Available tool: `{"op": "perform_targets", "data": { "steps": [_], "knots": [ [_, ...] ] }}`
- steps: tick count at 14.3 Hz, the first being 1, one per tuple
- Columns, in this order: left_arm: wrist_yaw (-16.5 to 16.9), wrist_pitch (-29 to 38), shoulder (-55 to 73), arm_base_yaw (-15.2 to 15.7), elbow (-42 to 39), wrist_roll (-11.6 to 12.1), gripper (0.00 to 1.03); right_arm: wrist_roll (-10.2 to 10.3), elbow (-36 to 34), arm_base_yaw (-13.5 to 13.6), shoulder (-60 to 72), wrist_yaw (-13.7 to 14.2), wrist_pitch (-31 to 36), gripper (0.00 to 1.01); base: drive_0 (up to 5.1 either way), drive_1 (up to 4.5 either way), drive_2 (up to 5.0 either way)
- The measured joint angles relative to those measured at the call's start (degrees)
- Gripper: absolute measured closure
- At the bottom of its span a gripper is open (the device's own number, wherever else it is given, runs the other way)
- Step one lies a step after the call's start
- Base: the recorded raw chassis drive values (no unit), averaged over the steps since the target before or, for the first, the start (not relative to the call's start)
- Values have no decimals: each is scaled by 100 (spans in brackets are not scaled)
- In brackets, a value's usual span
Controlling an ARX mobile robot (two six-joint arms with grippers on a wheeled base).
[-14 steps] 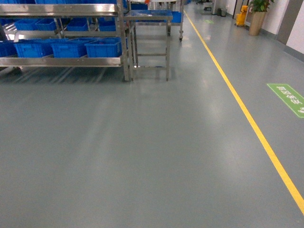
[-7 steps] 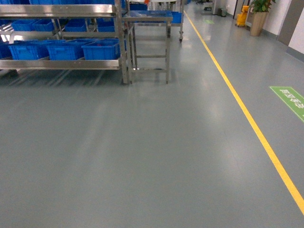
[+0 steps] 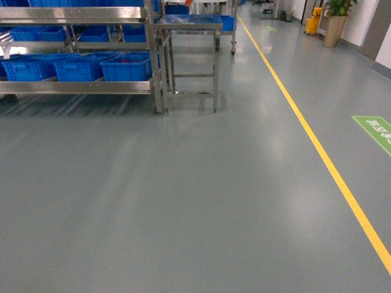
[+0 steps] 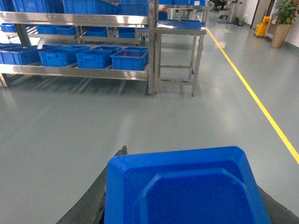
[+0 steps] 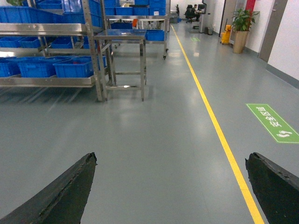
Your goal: Pick blue part to blue bin on bottom shelf
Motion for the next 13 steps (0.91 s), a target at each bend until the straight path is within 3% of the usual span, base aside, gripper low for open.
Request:
{"op": "perform_targets", "data": {
  "steps": [13],
  "knots": [
    [2,7,0,0,0,0,59,-2,0,0,0,-2,4,3,-1,398,-399]
  ]
}}
